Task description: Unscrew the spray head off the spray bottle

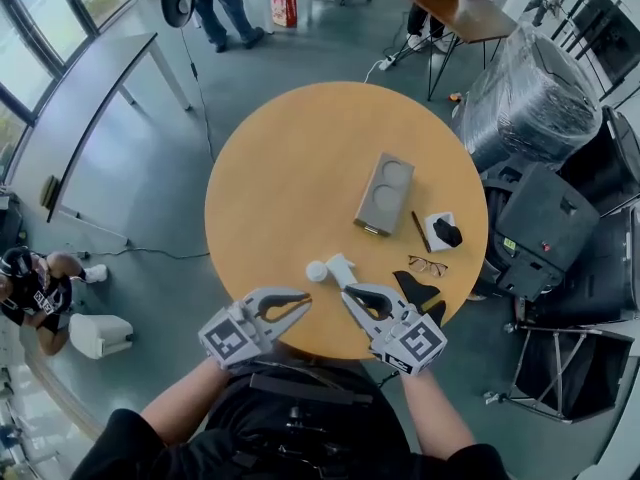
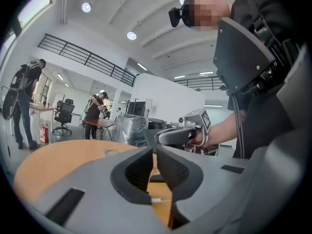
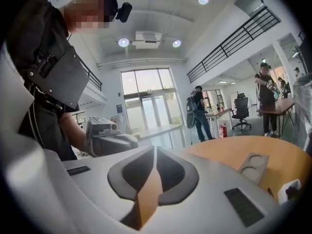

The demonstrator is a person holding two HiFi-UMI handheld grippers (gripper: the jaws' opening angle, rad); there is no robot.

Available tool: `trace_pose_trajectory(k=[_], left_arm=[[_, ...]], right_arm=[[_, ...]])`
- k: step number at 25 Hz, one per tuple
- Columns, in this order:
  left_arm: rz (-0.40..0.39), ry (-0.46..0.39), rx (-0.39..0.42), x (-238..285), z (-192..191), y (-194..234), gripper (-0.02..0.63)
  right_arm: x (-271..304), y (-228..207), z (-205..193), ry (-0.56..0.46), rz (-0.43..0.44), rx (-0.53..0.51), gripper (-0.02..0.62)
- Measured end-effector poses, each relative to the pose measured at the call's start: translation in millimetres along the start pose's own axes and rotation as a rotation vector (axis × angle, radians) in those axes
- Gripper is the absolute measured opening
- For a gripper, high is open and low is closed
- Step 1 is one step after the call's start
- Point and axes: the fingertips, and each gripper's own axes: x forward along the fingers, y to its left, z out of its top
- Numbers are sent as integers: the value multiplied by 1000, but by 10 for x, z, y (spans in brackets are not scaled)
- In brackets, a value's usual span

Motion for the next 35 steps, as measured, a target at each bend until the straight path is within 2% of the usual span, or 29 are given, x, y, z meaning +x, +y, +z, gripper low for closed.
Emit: trace_pose_trajectory(k=[1, 3, 7, 15, 29, 35], left_arm=[[7, -4, 21, -18, 79, -41, 8], [17, -12, 31, -49, 212, -102, 6], [25, -25, 2, -116, 388, -143, 6], [22, -42, 24, -133, 628, -228, 7], [29, -58, 28, 12, 631, -248, 8], [57, -81, 48, 43, 672, -190, 8]], right_arm=[[-36, 49, 83, -12, 2, -9, 6], [-86, 145, 219, -31, 11, -24, 6], [-168, 315, 440, -54, 21, -50, 3], [-252, 513, 793, -93, 44, -122, 3], [-273, 476, 780, -88, 80, -155, 0], [-277, 435, 796, -89, 84, -157, 2]])
